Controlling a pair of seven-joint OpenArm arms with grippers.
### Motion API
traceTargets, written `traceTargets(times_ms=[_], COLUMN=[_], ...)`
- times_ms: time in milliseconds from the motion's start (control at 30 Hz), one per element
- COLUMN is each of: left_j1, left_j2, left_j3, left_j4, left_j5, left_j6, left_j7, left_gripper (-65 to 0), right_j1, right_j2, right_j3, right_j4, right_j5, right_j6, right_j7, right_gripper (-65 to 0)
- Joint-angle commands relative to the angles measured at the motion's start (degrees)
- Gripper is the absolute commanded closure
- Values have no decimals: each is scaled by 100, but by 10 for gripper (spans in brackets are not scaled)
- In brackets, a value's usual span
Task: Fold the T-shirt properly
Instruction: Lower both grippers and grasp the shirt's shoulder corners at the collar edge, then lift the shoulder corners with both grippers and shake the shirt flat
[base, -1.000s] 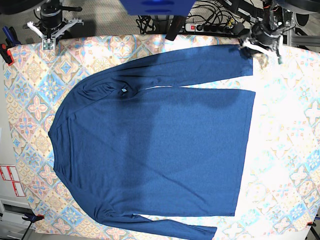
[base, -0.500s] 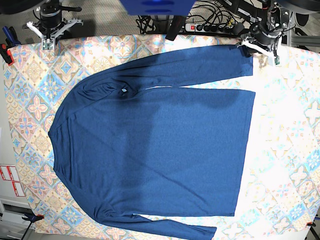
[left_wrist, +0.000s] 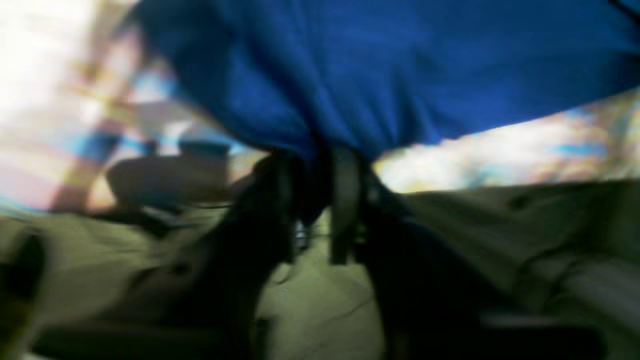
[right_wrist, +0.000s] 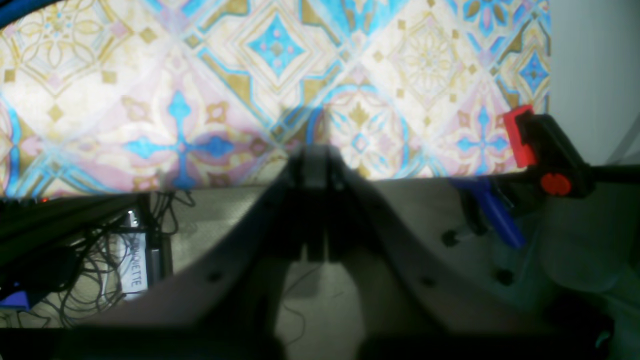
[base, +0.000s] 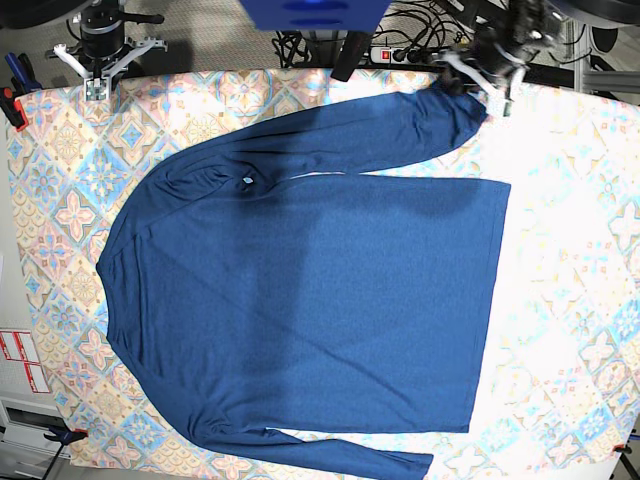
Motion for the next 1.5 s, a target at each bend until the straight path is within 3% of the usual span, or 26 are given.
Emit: traceTargets(times_ms=[0, 300, 433, 633, 967, 1100, 1267, 1467], left_j1=[30, 48, 48, 39, 303, 303, 303, 303], left_j2=[-172, -128, -128, -128, -128, -128, -128, -128], left_j3=[-63, -827, -1153, -1539, -1504, -1504, -1504, -1504], left_j4=[99, 99, 108, 108, 679, 688, 688, 688], left_j5=[-4, -13, -13, -21, 23, 31, 31, 40], left_j6=[-44, -53, -176, -404, -440, -440, -440, -440], left_j7=[-30, -39, -39, -39, -681, -681, -681, -681], left_gripper=[0, 0, 0, 0, 0, 0, 0, 0], right_j1=[-67, 109, 355, 1058, 2676, 3335, 3801, 3942], right_j2=[43, 70, 87, 87, 70, 52, 61, 87], right_j3=[30, -154, -295, -735, -1130, -1051, -444, -75], right_j4=[102, 137, 137, 137, 76, -232, -1243, -1876], right_j5=[-21, -30, -30, -30, 23, 841, 1834, 2195], right_j6=[-43, -43, -43, -43, -25, -25, -25, -25], right_j7=[91, 82, 73, -727, -2221, -2485, -2520, -2485], right_gripper=[0, -4, -55, -162, -223, -252, -253, -253])
